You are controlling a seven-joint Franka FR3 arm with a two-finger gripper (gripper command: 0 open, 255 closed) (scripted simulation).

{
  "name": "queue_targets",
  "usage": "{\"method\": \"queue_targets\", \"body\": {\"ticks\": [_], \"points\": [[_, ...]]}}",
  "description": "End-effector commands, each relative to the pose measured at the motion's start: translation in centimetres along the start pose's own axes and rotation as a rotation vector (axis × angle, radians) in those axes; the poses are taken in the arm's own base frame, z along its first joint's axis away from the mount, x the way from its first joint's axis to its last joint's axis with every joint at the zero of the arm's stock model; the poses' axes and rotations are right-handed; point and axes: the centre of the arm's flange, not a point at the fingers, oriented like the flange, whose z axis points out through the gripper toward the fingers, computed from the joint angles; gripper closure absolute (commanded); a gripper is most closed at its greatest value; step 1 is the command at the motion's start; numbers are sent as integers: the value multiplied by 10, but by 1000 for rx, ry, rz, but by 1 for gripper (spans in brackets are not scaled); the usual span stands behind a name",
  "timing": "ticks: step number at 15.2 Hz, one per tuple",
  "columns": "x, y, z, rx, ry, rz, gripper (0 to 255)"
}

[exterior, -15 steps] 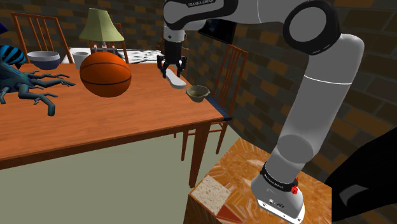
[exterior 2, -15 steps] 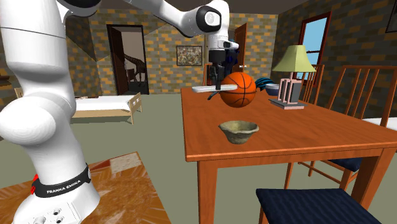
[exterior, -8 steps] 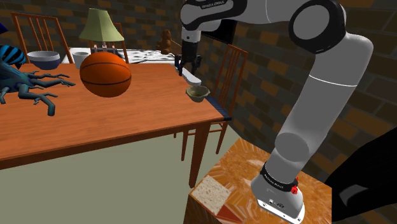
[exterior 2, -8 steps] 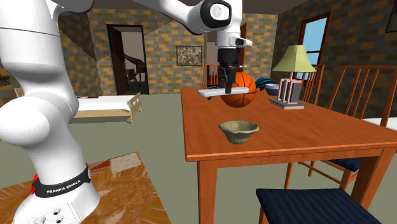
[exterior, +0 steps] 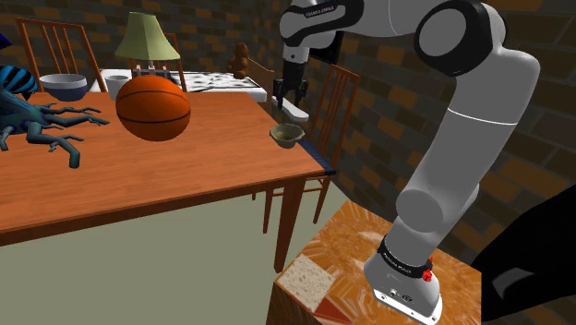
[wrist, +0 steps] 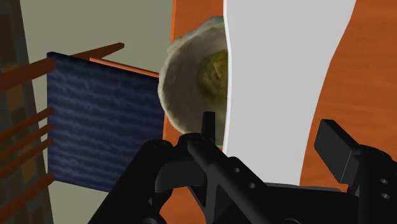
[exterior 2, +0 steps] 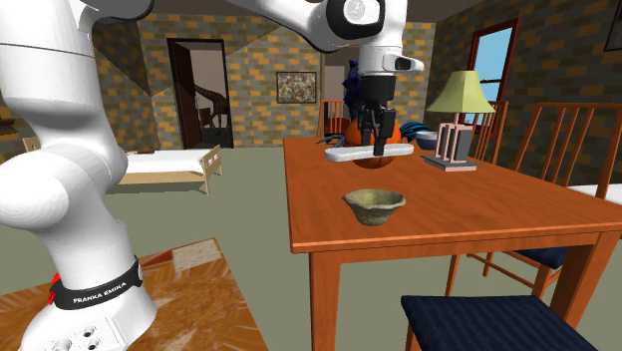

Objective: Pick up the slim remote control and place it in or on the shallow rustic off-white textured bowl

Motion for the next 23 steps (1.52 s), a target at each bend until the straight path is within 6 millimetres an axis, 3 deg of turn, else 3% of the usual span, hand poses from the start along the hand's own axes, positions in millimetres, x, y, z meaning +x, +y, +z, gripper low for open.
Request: {"method": "queue_targets", "body": {"ticks": [1,12,20,21,23], "points": [[0,1,10,0,1,-1,255],[0,2,67,0,1,-1,255],[0,2,67,0,1,-1,255],[0,2,67,0,1,-1,0],[0,2,67,0,1,-1,0]]}}
